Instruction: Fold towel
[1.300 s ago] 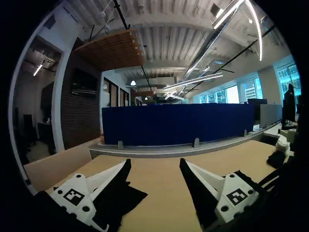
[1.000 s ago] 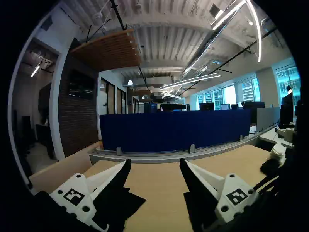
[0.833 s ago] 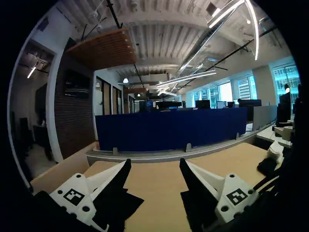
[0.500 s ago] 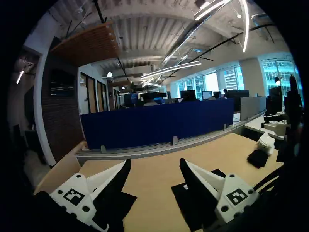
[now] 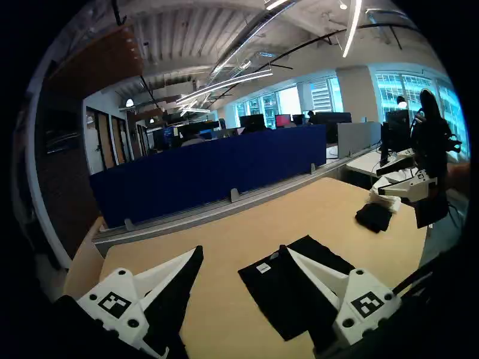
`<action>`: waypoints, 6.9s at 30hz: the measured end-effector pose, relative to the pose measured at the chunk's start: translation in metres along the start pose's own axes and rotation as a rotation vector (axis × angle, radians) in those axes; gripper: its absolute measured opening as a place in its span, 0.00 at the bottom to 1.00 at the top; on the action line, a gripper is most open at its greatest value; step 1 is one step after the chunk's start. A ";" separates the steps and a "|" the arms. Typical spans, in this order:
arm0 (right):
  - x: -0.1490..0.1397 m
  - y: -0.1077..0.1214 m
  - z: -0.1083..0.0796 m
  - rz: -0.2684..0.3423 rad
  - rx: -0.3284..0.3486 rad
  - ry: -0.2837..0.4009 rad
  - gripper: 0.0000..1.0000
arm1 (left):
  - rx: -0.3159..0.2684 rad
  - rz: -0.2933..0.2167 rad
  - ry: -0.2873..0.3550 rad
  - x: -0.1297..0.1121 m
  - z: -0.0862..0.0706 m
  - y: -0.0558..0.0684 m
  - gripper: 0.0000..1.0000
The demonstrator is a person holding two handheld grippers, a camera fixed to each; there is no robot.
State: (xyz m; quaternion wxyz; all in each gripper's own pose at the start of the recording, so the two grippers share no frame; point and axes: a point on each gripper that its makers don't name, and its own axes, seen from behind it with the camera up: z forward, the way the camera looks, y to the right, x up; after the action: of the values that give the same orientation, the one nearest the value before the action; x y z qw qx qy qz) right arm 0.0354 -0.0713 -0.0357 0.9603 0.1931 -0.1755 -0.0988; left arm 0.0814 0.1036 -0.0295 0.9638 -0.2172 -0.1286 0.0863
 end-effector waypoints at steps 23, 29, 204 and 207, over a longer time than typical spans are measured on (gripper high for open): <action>-0.118 -0.024 0.030 -0.009 0.074 -0.182 1.00 | -0.096 -0.001 -0.221 -0.137 0.021 0.032 0.93; -0.159 -0.034 0.039 -0.020 0.108 -0.244 1.00 | -0.150 0.029 -0.295 -0.182 0.025 0.050 0.94; -0.182 -0.021 0.092 0.041 0.188 -0.474 0.16 | -0.117 -0.238 -0.475 -0.190 0.084 0.061 0.08; -0.183 -0.020 0.095 0.042 0.186 -0.477 0.16 | -0.117 -0.240 -0.474 -0.191 0.088 0.060 0.08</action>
State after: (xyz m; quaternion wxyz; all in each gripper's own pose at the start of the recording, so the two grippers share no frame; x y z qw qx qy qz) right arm -0.1706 -0.0737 -0.0167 0.8716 0.2480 -0.4096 -0.1049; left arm -0.1324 0.1498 -0.0194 0.8958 -0.2296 -0.3804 0.0121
